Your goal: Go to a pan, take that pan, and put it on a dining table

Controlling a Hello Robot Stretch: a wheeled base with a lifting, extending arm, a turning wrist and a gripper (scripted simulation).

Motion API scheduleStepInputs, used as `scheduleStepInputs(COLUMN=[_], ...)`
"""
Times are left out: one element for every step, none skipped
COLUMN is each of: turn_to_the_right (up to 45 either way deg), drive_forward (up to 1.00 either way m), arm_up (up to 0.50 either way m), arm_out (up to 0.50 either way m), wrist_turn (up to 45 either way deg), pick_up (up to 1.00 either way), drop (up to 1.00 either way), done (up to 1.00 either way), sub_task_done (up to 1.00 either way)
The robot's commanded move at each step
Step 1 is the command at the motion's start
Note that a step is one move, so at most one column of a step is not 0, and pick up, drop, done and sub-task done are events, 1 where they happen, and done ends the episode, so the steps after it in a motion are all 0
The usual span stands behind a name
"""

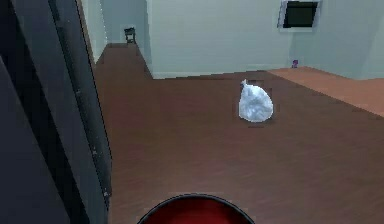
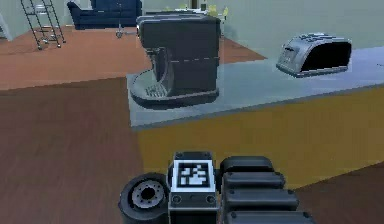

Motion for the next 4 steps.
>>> scheduleStepInputs(turn_to_the_right=[0.0,24.0,0.0,45.0], drive_forward=[0.15,0.00,0.60,0.00], arm_up=[0.00,0.00,0.00,0.00], arm_out=[0.00,0.00,0.00,0.00], wrist_turn=[0.0,0.0,0.0,0.0], pick_up=[0.00,0.00,0.00,0.00], drop=[0.00,0.00,0.00,0.00], done=[0.00,0.00,0.00,0.00], sub_task_done=[0.00,0.00,0.00,0.00])
